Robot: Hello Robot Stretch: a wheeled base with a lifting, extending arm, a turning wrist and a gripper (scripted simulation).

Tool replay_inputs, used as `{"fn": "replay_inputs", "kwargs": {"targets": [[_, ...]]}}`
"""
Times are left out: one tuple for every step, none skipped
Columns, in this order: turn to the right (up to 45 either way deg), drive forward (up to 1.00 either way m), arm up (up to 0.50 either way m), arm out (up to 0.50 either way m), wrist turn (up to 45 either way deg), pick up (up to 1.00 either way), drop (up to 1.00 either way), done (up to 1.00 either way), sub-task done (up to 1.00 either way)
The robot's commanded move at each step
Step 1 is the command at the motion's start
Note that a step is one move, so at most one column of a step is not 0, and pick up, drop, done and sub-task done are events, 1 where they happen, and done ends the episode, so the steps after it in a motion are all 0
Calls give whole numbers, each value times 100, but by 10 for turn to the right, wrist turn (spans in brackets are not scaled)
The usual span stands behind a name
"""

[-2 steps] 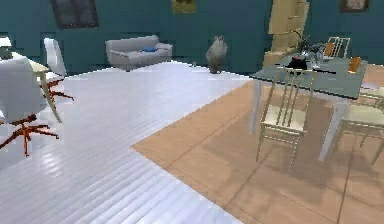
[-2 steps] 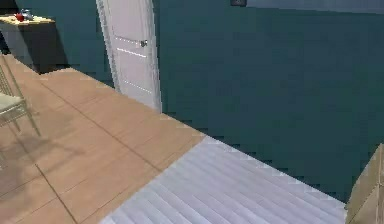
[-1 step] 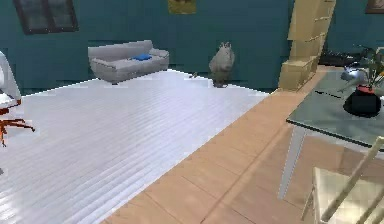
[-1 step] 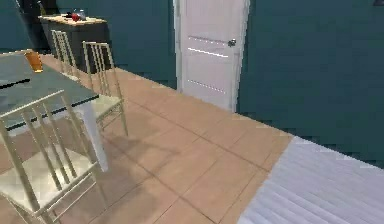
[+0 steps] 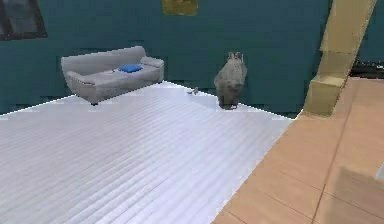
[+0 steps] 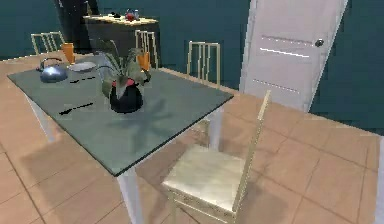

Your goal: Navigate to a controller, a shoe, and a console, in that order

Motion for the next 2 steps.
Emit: {"fn": "replay_inputs", "kwargs": {"targets": [[0, 100, 0, 0, 0, 0, 0, 0, 0], [0, 100, 0, 0, 0, 0, 0, 0, 0]]}}
